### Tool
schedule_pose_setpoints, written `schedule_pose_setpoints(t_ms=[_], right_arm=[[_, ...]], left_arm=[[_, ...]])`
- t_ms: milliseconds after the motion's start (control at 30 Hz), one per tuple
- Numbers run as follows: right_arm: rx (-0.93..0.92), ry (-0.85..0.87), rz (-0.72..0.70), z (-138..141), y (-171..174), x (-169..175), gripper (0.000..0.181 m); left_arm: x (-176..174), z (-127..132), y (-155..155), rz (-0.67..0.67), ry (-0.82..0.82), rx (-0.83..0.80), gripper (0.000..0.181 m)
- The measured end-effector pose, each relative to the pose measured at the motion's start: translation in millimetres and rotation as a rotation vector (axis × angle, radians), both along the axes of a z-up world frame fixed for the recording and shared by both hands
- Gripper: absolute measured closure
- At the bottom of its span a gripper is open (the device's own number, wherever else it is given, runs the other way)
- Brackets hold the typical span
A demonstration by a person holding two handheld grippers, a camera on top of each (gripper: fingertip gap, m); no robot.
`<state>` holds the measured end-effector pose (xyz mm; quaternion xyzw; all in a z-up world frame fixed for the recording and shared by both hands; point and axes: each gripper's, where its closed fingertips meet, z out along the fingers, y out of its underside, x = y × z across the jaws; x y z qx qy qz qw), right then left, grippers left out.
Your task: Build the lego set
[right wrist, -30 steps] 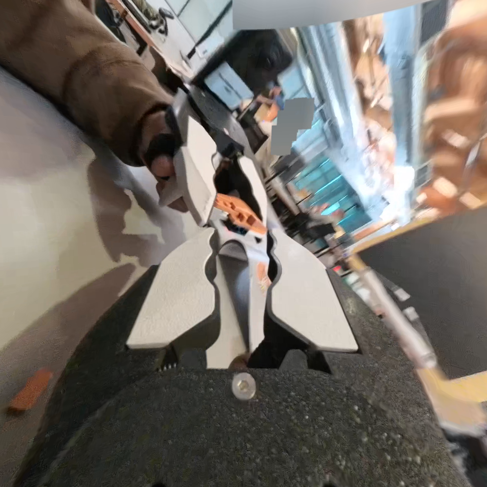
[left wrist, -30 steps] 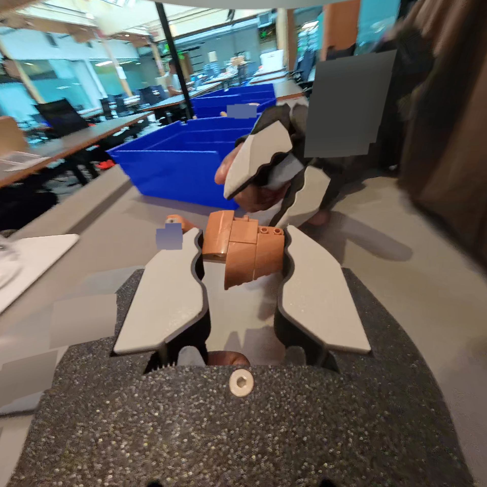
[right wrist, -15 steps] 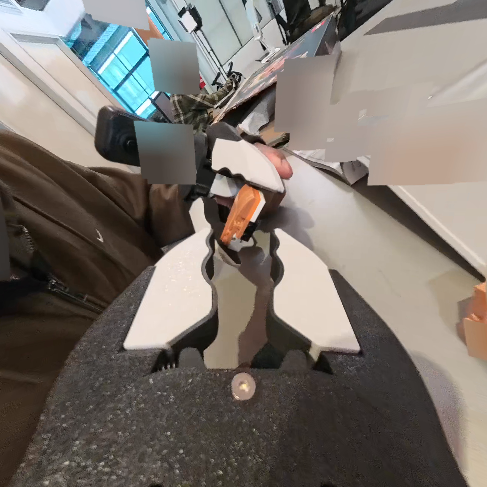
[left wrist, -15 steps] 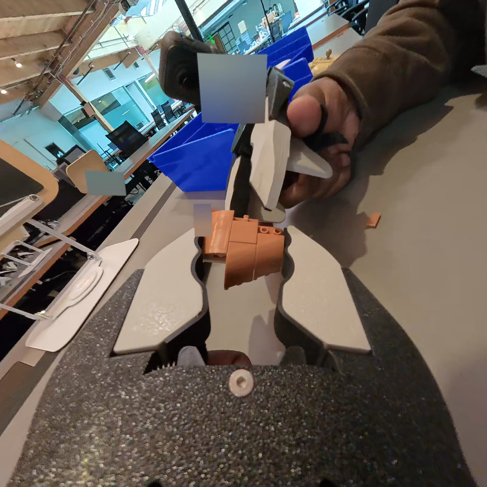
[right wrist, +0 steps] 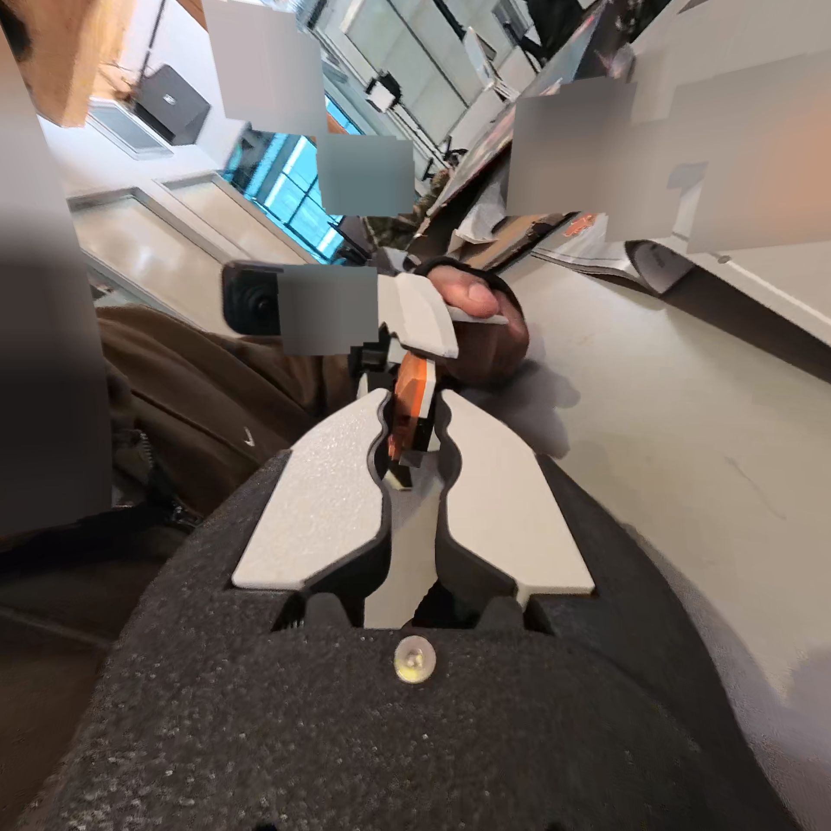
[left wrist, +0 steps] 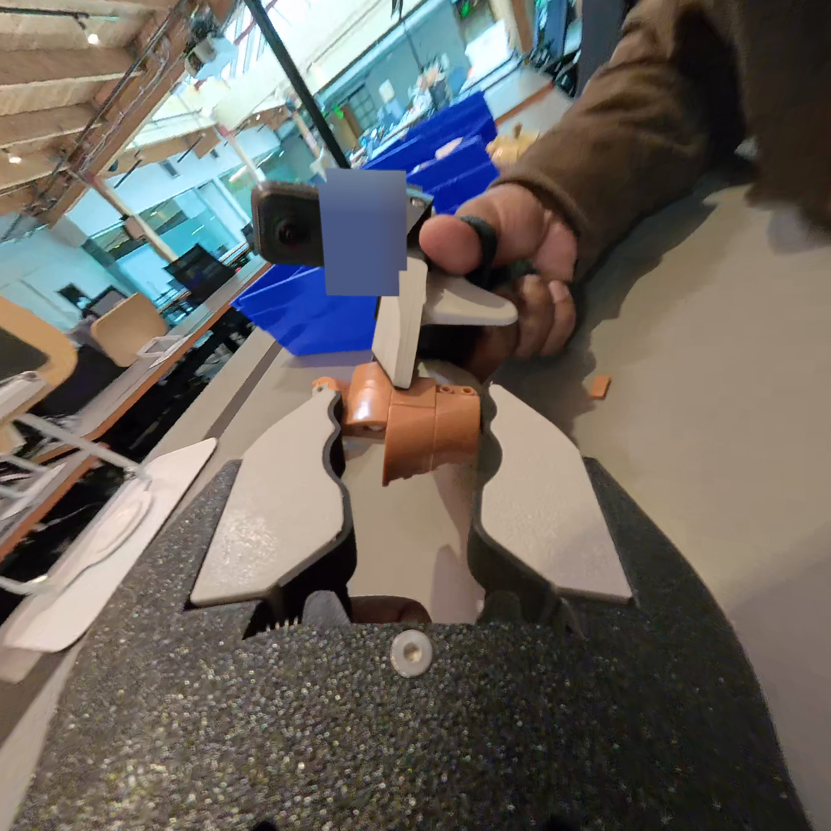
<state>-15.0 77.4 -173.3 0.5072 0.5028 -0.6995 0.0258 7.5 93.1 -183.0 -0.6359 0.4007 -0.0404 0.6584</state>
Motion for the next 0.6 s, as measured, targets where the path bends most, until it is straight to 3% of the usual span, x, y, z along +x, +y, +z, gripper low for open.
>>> schedule_pose_setpoints(t_ms=[133, 433, 600], right_arm=[[-0.097, 0.023, 0.050, 11.1, -3.5, 4.2, 0.164], [-0.129, 0.006, 0.056, 10.1, -5.2, 2.5, 0.163], [-0.010, 0.021, 0.003, 10.2, 3.8, 2.2, 0.142]], left_arm=[[0.9, 8.4, -8.0, -0.083, -0.092, -0.001, 0.121], [2.4, 7.2, -5.6, -0.080, -0.097, 0.002, 0.125], [-7.3, 9.8, -0.2, -0.045, -0.169, -0.055, 0.125]])
